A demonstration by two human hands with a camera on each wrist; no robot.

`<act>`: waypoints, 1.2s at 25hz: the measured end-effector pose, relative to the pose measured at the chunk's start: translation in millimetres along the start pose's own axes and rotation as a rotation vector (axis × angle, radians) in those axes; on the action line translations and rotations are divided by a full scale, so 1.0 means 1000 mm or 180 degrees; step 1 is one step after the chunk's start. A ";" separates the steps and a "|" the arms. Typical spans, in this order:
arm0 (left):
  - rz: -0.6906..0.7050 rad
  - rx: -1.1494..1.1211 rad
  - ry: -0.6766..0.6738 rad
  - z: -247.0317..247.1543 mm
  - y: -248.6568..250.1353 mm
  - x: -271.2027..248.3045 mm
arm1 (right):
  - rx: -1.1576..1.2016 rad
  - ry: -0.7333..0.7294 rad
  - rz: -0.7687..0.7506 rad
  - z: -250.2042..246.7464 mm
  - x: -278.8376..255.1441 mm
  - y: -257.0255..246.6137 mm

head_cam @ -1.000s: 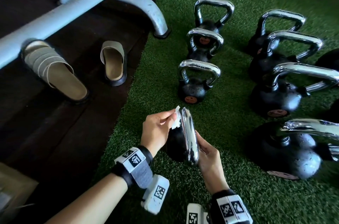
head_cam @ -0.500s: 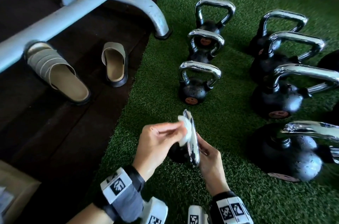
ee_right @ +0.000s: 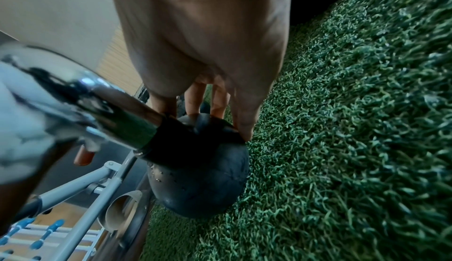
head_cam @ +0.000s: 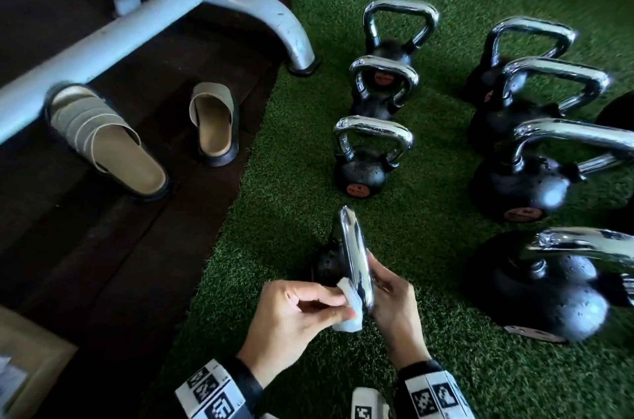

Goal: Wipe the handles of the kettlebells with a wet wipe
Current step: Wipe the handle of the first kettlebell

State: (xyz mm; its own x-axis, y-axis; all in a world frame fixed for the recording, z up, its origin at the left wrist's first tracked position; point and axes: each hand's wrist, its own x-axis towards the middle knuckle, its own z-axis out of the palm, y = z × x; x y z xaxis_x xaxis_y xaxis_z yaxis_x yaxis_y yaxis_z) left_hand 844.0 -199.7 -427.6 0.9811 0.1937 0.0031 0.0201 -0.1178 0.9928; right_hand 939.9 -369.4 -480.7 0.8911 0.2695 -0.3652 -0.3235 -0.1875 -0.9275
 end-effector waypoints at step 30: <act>-0.0674 0.1189 -0.0711 -0.036 0.003 0.047 | -0.0198 0.0717 -0.1304 -0.007 -0.032 -0.120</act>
State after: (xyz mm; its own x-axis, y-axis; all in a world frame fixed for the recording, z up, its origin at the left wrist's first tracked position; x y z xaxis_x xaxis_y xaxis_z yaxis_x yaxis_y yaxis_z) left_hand 883.4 -155.4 -420.1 0.9645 0.0422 -0.2608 0.2516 -0.4481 0.8578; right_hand 952.2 -362.4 -357.4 0.9905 0.1227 0.0625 0.0827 -0.1666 -0.9826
